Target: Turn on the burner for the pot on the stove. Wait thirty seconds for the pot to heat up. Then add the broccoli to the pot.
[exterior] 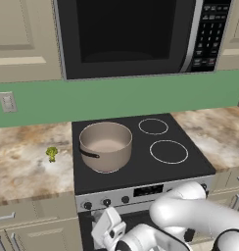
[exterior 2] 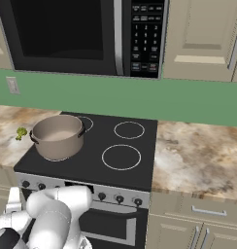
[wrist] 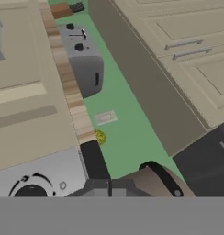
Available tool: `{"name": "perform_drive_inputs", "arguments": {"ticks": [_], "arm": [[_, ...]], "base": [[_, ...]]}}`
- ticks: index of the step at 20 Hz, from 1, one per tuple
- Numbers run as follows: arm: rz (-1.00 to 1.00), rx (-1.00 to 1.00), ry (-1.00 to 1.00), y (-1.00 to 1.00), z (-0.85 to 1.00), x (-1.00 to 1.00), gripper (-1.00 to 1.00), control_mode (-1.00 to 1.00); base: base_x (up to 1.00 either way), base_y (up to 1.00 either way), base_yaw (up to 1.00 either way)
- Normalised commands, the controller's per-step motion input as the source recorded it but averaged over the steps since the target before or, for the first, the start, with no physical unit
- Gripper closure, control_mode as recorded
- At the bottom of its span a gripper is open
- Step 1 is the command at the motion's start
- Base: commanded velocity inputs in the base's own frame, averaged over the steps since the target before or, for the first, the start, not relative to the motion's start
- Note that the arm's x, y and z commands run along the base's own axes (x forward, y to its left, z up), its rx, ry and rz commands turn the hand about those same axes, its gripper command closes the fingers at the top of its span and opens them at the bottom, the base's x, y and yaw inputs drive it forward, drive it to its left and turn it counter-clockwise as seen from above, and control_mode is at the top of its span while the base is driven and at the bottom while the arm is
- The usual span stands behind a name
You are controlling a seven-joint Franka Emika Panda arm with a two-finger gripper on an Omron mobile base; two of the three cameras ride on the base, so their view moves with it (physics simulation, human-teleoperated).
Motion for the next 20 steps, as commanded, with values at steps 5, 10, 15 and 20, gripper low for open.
{"name": "perform_drive_inputs", "arguments": {"ticks": [5, 10, 15, 20], "arm": [[0.0, 0.0, 0.0, 0.0, 0.0, -0.01, 1.0, -1.0], [0.0, 0.0, 0.0, 0.0, 0.0, 0.0, 1.0, -1.0], [0.0, 0.0, 0.0, 0.0, 0.0, 0.0, 1.0, -1.0], [0.0, 0.0, 0.0, 0.0, 0.0, 0.0, 1.0, -1.0]], "base": [[0.0, 0.0, 0.0], [0.0, 0.0, 0.0], [0.0, 0.0, 0.0], [0.0, 0.0, 0.0]]}}
